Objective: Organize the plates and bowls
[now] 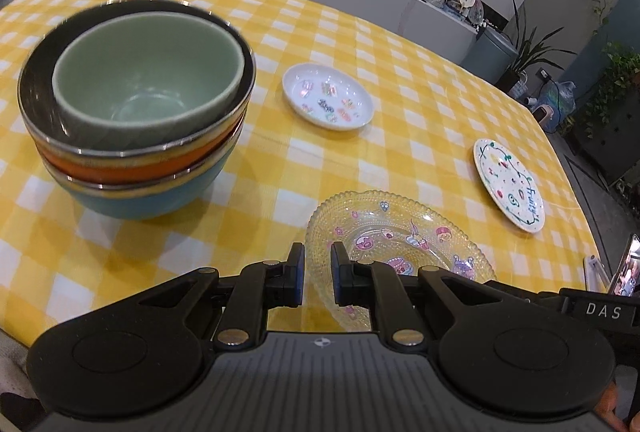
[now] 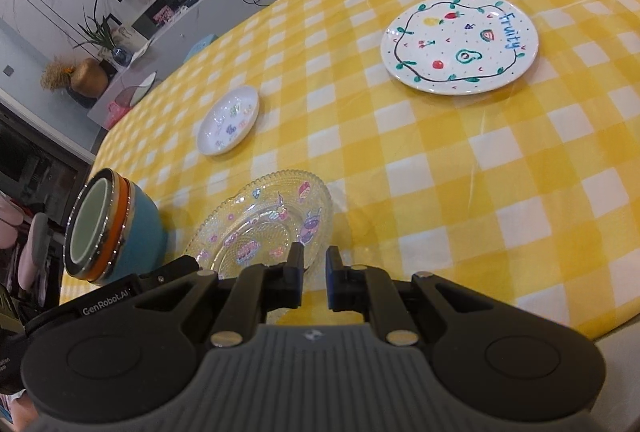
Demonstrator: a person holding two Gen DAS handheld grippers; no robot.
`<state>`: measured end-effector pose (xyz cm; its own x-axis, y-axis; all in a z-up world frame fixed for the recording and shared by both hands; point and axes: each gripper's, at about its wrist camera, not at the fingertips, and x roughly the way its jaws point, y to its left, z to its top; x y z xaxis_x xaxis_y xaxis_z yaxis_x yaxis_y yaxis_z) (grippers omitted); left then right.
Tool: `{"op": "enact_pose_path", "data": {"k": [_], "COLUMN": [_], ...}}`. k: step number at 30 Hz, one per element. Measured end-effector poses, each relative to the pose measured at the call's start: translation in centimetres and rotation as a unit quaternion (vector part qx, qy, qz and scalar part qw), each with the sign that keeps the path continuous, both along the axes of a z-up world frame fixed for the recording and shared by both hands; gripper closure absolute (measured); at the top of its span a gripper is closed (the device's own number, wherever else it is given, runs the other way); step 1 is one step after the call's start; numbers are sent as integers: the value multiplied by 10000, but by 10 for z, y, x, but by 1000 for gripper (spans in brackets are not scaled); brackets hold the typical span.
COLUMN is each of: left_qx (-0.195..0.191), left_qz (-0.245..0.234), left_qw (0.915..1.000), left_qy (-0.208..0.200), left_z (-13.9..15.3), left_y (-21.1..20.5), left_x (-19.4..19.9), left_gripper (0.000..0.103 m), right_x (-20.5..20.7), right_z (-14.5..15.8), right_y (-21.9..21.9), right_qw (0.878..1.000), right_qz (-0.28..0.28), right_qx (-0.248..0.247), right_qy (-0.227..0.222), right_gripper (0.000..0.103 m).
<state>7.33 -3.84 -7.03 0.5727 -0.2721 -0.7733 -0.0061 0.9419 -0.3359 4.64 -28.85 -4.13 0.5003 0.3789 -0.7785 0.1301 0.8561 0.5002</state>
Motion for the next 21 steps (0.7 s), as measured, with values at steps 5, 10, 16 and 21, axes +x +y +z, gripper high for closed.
{"op": "enact_pose_path", "data": {"k": [5, 10, 16, 21], "left_qx": [-7, -16, 3, 74], "left_qz": [-5, -28, -51, -78], "left_qw": [10000, 10000, 9999, 9999], "left_qy": [60, 73, 128, 93], "left_z": [-6, -8, -11, -12], "left_y": [1, 2, 2, 1], "left_x": [0, 0, -1, -2], "left_gripper": [89, 89, 89, 89], "right_x": [3, 7, 10, 10], "right_z": [-2, -7, -11, -11], "right_y": [5, 8, 12, 15], "right_qw": [9998, 9992, 9981, 9975], "right_qz": [81, 116, 173, 204], "right_qx": [-174, -285, -426, -520], "right_qy": [74, 247, 414, 440], "right_gripper": [94, 94, 95, 95]}}
